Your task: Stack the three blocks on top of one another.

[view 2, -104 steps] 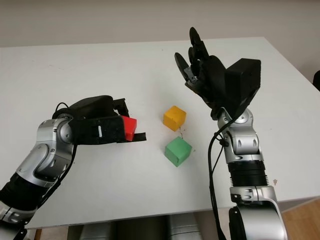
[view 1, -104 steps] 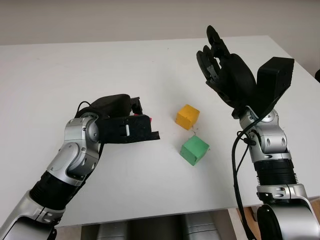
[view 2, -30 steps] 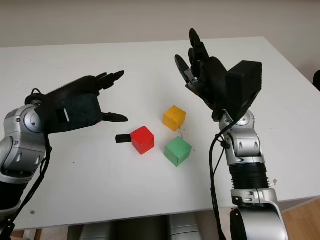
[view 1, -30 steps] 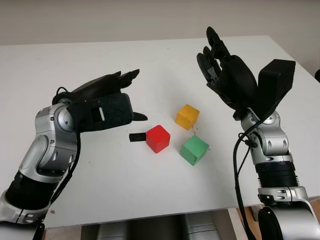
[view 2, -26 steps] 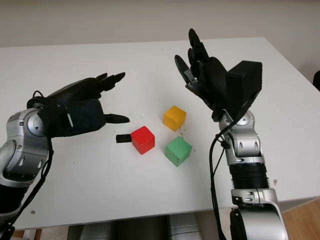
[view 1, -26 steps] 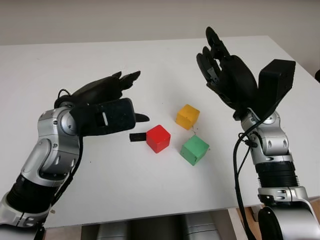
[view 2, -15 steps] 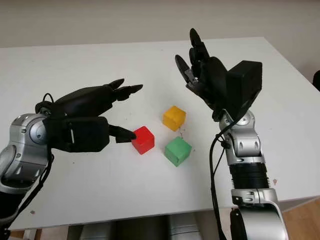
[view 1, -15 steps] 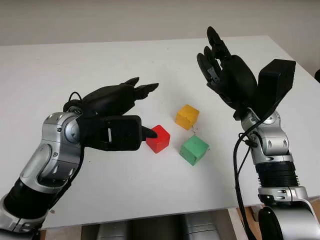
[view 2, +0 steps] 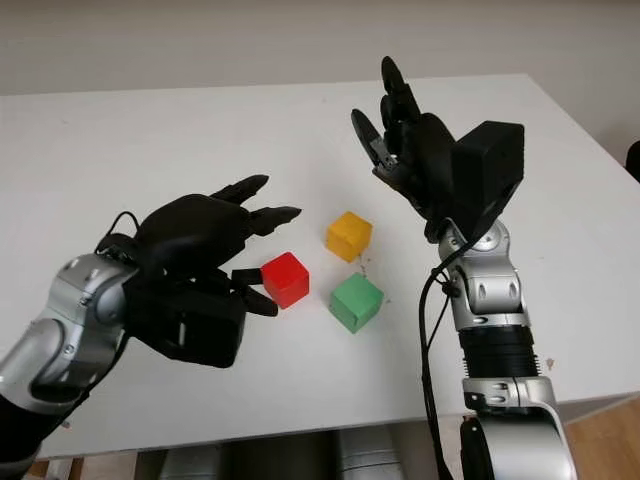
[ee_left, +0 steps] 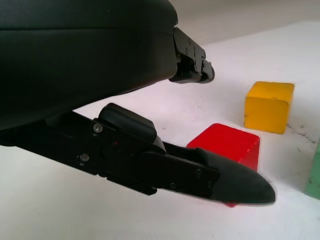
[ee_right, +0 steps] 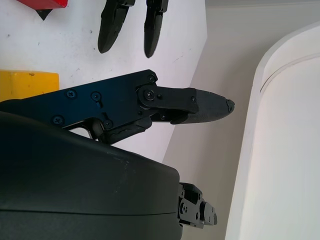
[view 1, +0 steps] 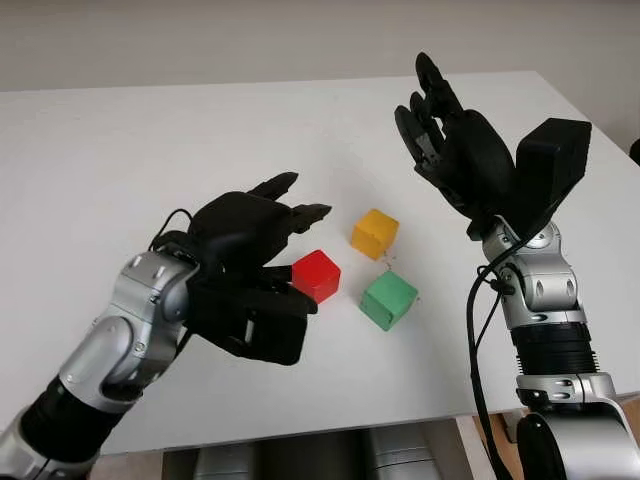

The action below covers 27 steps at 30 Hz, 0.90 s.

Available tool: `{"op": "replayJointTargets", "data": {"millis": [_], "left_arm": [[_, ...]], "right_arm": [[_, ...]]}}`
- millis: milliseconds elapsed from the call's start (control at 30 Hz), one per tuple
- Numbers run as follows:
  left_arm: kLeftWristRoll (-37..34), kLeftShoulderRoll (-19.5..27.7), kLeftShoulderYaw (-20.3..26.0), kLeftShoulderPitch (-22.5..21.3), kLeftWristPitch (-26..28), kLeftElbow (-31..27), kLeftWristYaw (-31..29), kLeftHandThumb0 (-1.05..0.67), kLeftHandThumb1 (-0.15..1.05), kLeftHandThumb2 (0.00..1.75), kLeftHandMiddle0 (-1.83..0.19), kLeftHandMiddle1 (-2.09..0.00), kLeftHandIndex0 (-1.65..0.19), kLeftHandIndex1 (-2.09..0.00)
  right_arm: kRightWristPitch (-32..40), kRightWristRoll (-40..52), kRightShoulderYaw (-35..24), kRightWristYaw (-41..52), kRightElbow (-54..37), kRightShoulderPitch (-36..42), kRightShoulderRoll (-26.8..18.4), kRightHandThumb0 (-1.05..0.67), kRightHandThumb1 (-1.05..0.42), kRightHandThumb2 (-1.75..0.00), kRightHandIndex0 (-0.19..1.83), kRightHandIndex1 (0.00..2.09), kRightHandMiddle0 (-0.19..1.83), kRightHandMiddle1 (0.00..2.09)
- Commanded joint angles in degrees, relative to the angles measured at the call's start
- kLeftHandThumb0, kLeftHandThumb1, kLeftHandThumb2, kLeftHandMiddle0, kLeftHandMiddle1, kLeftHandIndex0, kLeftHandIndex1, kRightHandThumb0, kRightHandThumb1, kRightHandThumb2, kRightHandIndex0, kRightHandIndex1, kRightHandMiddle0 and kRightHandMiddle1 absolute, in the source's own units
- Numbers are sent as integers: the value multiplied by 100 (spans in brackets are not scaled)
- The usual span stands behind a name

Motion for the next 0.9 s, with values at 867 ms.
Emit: {"op": "replayJointTargets", "data": {"millis": [867], "left_arm": [[-235, -598, 731, 204, -141, 114, 303, -94, 105, 56, 9, -6, -3, -2]], "right_arm": [[44, 5, 3, 18, -165, 60, -64, -56, -105, -41, -19, 2, -14, 5]]}}
